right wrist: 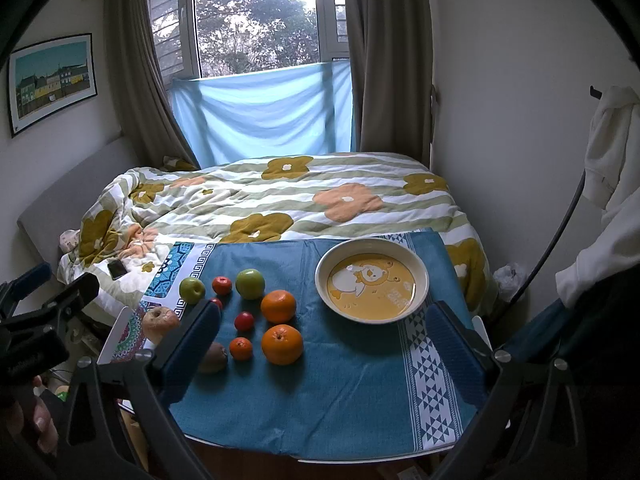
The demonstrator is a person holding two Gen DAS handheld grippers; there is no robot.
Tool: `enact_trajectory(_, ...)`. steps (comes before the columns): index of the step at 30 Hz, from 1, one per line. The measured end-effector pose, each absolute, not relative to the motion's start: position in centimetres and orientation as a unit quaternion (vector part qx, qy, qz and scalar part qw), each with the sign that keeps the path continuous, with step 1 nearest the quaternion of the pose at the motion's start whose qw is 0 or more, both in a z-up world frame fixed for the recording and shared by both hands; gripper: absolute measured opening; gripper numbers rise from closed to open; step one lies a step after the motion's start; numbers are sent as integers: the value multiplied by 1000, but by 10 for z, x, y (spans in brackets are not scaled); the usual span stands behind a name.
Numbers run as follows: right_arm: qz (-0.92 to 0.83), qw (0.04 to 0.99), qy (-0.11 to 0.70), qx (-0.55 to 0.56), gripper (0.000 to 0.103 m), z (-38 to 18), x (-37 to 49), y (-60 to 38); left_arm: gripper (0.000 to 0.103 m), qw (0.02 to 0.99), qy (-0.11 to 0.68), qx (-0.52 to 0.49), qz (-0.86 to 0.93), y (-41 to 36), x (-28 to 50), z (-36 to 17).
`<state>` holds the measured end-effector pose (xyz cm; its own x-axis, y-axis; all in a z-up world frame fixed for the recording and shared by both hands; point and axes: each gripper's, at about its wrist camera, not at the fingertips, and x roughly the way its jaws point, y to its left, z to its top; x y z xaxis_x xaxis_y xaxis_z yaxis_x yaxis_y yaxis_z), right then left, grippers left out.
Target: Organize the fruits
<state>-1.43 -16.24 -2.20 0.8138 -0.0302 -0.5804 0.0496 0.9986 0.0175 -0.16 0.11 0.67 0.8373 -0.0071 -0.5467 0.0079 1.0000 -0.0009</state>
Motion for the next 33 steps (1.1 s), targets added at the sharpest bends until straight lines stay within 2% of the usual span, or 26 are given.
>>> enact_trajectory(33,-20,952,306,18,103,-25,-9,-159,103,956,292,1,-7,8,8,-4)
